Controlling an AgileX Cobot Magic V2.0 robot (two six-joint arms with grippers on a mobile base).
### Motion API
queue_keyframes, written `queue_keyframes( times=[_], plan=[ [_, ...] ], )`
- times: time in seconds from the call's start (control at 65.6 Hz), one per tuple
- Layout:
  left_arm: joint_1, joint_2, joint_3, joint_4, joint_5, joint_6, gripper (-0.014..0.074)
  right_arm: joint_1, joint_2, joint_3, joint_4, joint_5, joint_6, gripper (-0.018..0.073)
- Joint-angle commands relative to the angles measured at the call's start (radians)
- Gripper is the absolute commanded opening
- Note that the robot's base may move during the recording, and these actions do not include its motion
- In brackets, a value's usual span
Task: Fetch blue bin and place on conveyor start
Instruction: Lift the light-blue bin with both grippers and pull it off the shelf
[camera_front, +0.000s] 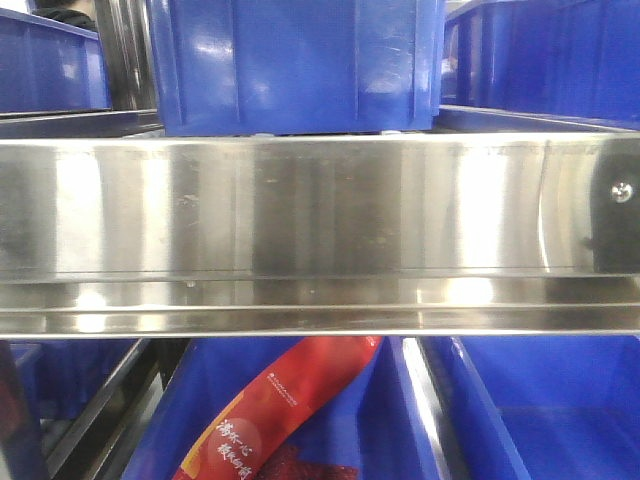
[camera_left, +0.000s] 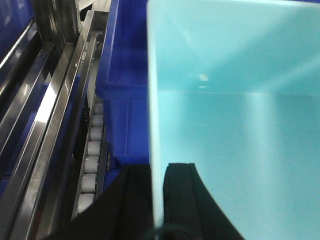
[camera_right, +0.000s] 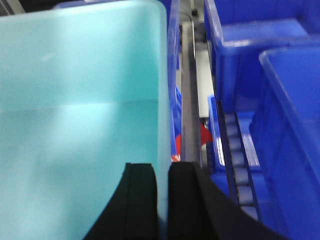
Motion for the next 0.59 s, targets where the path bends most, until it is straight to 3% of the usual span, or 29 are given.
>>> queue_keyframes(
  times=[0.0,0.58],
  plan=[
    [0.0,-0.015,-0.015,0.064,-0.018,0.011,-0.0111,-0.004,-0.019,-0.014,-0.059,-0.004,-0.01,-0.0158],
    [0.0,-0.015,-0.015,0.067,-0.01,0.011,-0.0111,-0.004,-0.012,-0.014,-0.059,0.013,-0.047,-0.0158]
  ],
)
